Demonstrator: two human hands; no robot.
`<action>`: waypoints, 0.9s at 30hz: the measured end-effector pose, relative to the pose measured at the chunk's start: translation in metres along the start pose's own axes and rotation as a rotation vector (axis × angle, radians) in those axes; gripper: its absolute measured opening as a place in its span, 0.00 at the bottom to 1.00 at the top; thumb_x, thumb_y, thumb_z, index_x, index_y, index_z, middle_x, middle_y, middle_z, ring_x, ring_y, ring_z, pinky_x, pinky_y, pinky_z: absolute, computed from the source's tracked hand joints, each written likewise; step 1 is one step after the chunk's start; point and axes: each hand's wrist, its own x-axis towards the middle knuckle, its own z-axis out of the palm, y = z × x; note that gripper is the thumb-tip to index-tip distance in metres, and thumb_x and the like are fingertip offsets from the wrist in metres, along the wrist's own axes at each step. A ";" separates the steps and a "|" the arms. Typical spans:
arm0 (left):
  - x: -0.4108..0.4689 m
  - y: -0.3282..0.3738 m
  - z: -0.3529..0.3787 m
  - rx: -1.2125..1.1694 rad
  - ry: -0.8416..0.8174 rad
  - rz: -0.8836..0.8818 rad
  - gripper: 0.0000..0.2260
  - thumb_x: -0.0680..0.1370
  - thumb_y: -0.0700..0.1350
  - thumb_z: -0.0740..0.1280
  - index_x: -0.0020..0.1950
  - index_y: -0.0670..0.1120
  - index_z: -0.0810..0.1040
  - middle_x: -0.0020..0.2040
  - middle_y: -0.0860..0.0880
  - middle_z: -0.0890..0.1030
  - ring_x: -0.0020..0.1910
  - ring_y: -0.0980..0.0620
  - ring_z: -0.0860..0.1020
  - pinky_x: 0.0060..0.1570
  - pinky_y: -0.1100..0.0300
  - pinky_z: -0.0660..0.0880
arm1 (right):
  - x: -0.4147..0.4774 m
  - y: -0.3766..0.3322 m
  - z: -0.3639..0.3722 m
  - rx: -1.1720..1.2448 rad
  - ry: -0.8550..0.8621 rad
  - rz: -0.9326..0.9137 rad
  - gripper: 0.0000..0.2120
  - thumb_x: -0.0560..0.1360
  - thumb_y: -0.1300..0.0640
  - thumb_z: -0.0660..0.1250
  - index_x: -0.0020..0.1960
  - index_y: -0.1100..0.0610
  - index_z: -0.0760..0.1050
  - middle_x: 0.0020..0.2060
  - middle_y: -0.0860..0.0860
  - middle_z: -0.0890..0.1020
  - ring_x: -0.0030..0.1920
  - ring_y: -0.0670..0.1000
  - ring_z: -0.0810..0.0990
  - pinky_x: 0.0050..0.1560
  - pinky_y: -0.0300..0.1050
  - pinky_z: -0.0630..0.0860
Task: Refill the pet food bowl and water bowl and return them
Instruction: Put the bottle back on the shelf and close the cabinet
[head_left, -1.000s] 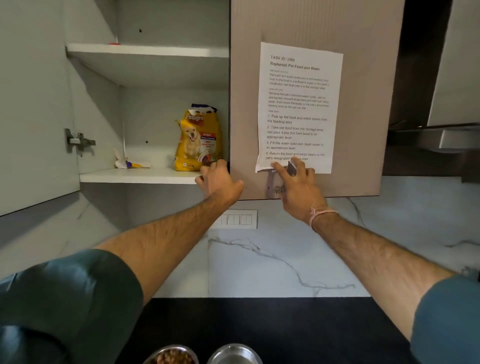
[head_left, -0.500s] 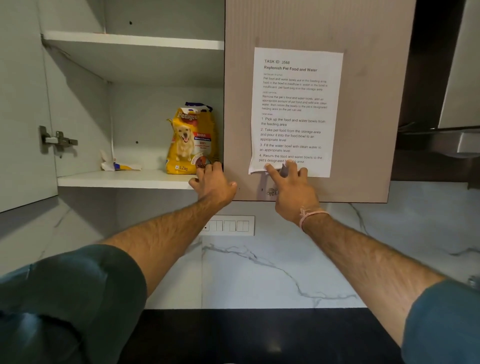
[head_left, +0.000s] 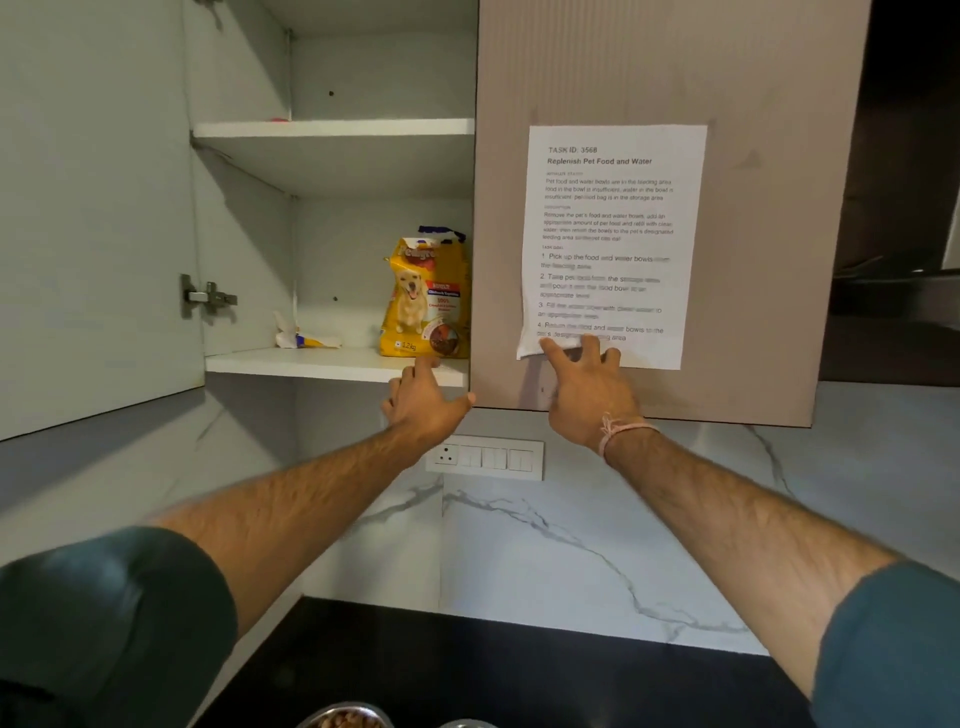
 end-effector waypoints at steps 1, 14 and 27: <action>-0.006 -0.006 -0.008 -0.034 -0.002 -0.029 0.31 0.76 0.57 0.74 0.75 0.50 0.66 0.72 0.47 0.73 0.70 0.44 0.69 0.70 0.43 0.68 | -0.002 -0.005 -0.004 0.010 -0.011 -0.017 0.38 0.75 0.58 0.66 0.81 0.46 0.54 0.73 0.62 0.61 0.66 0.66 0.67 0.57 0.58 0.78; -0.094 -0.091 -0.149 -0.252 0.235 -0.322 0.25 0.78 0.52 0.72 0.72 0.46 0.70 0.68 0.46 0.76 0.64 0.47 0.75 0.60 0.57 0.72 | -0.045 -0.139 -0.059 0.242 0.084 -0.356 0.30 0.78 0.47 0.67 0.77 0.50 0.61 0.74 0.58 0.63 0.67 0.64 0.71 0.60 0.60 0.78; -0.171 -0.181 -0.302 -0.556 0.337 -0.622 0.21 0.80 0.49 0.69 0.67 0.42 0.65 0.48 0.47 0.79 0.40 0.49 0.81 0.48 0.54 0.76 | -0.111 -0.322 -0.131 0.414 0.143 -0.533 0.26 0.78 0.47 0.67 0.73 0.55 0.67 0.73 0.56 0.68 0.67 0.62 0.75 0.60 0.59 0.78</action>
